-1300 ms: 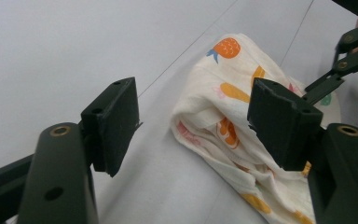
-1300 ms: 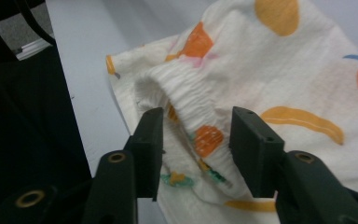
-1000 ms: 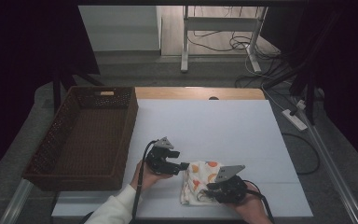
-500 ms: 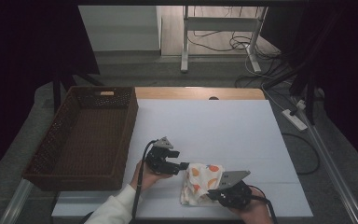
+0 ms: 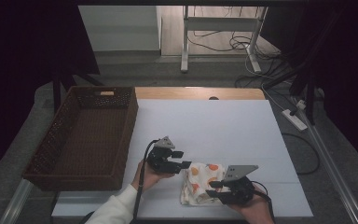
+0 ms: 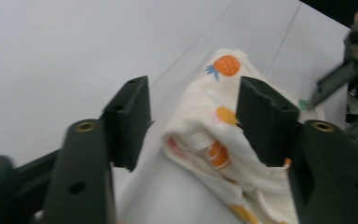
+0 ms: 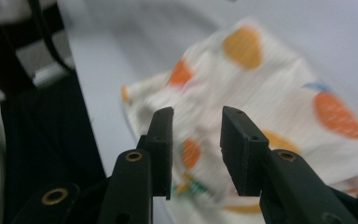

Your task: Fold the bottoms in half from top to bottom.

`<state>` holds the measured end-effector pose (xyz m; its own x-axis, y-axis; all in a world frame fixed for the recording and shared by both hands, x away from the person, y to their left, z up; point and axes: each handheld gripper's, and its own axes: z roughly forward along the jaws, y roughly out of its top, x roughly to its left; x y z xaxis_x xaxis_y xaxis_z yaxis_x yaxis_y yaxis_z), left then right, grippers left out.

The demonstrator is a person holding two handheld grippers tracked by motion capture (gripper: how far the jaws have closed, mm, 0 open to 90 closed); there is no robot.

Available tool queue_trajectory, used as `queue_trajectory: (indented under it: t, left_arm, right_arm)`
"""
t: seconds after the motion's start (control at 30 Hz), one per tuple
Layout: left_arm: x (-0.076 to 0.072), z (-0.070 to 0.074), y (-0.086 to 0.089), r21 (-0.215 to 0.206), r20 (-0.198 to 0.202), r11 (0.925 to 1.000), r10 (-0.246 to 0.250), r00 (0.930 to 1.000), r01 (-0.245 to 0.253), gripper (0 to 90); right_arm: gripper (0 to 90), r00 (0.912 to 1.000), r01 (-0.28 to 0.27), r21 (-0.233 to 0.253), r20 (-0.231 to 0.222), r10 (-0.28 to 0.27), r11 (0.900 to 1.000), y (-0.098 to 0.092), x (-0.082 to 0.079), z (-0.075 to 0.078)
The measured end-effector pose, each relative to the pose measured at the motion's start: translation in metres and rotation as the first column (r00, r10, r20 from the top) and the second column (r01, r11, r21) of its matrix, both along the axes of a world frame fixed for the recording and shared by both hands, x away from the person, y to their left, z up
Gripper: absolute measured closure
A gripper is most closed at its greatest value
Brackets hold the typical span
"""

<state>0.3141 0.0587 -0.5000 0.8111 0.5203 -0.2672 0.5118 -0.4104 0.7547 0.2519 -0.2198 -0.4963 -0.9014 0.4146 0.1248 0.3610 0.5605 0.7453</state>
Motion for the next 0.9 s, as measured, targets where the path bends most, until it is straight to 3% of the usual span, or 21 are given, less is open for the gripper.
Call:
queue_trajectory:
  t: [0.13,0.23,0.33,0.47,0.67,0.9]
  left_arm:
    - [0.001,-0.002,-0.010,0.009,-0.013,0.9992,-0.039,0.9992,0.039,67.5]
    - [0.002,-0.004,-0.016,0.024,-0.024,0.9976,-0.065,0.9976,0.066,80.2]
    - [0.003,-0.007,-0.020,0.035,-0.033,0.9958,-0.083,0.9960,0.084,87.8]
    - [0.007,-0.013,-0.025,0.070,-0.049,0.9928,-0.094,0.9944,0.097,88.2]
    - [0.014,-0.027,-0.026,0.126,-0.077,0.9894,-0.062,0.9951,0.071,88.2]
    - [0.018,-0.034,-0.025,0.113,-0.101,0.9910,-0.060,0.9931,0.072,88.3]
  right_arm:
    - [80.8,1.0000,0.007,0.062,-0.007,-0.007,0.998,0.004,0.008,0.005]
    - [89.0,0.9997,-0.009,0.039,-0.021,0.010,0.999,0.014,0.015,0.000]
    - [89.3,0.9994,-0.015,0.015,-0.031,0.015,1.000,0.024,0.018,-0.005]
    - [89.3,0.9979,-0.047,-0.019,-0.045,0.046,0.999,0.035,0.016,-0.011]
    - [89.5,0.9923,-0.104,-0.072,-0.075,0.098,0.992,0.043,0.006,-0.023]
    - [89.5,0.9929,-0.104,-0.054,-0.064,0.100,0.993,0.038,0.001,-0.022]
